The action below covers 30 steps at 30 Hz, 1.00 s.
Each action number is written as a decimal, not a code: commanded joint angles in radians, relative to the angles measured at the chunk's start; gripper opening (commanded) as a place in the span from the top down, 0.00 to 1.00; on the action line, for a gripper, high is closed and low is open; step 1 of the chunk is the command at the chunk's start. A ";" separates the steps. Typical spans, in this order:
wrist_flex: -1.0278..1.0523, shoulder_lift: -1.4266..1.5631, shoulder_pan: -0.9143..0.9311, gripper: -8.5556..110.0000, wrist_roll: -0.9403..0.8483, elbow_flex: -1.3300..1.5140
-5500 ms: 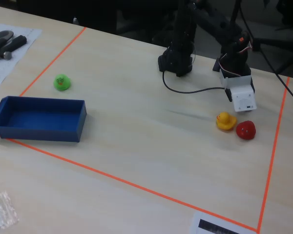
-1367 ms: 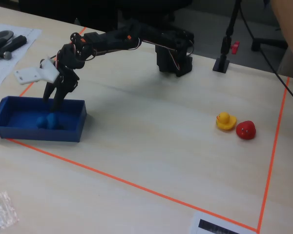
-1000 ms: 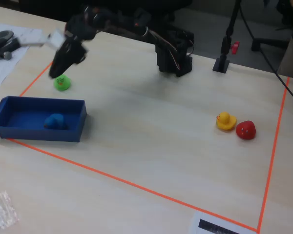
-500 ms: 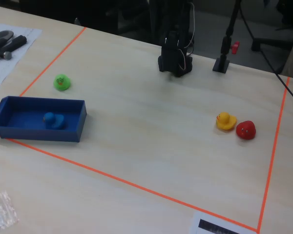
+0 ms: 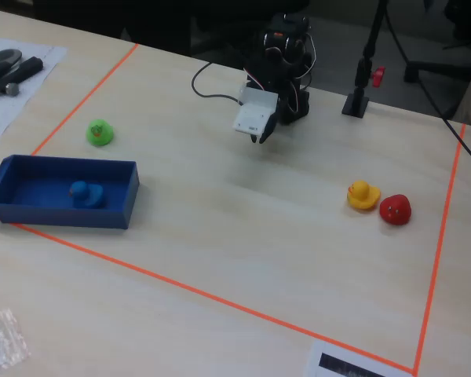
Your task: Grasp blue duck and put it into box.
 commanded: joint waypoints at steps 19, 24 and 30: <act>0.008 0.011 0.020 0.93 -0.034 0.117; 0.008 0.012 0.012 0.93 -0.034 0.117; 0.006 0.012 0.025 0.93 -0.034 0.117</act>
